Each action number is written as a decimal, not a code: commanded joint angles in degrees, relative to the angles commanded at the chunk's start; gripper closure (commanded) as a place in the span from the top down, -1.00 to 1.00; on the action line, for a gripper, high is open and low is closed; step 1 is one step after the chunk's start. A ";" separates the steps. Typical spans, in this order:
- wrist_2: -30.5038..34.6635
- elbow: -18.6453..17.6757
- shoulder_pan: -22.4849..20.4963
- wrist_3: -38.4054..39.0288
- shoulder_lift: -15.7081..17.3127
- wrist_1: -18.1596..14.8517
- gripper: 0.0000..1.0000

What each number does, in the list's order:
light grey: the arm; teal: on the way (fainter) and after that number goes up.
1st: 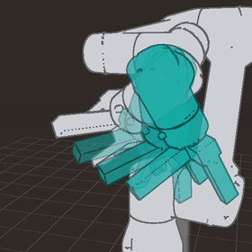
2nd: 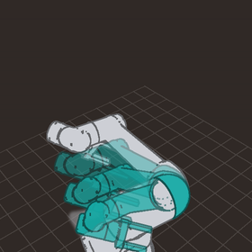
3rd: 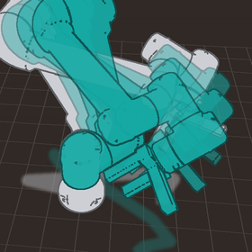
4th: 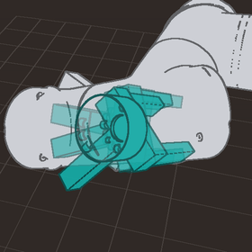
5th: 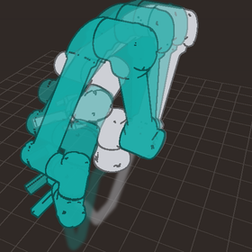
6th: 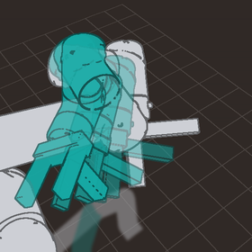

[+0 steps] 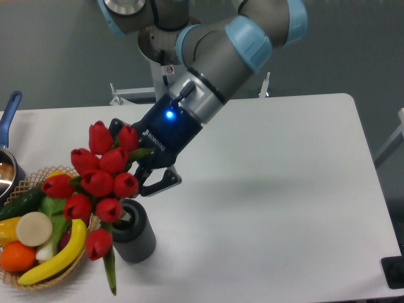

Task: Pick up the flowers from the vase
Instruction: 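Lift the gripped tulips up out of the grey vase, then carry the tulip bunch away from the vase over the table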

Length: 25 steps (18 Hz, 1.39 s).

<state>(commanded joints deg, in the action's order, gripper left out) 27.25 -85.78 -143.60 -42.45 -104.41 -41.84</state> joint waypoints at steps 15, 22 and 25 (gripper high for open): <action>0.09 -0.44 -19.78 -4.39 -1.75 0.00 -0.16; -0.35 -2.45 -23.91 -5.01 -1.58 0.17 -0.16; -0.26 -4.13 -24.35 -6.50 -1.32 0.18 -0.16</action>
<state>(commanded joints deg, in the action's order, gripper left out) 26.98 -89.91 -167.96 -48.95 -105.73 -41.66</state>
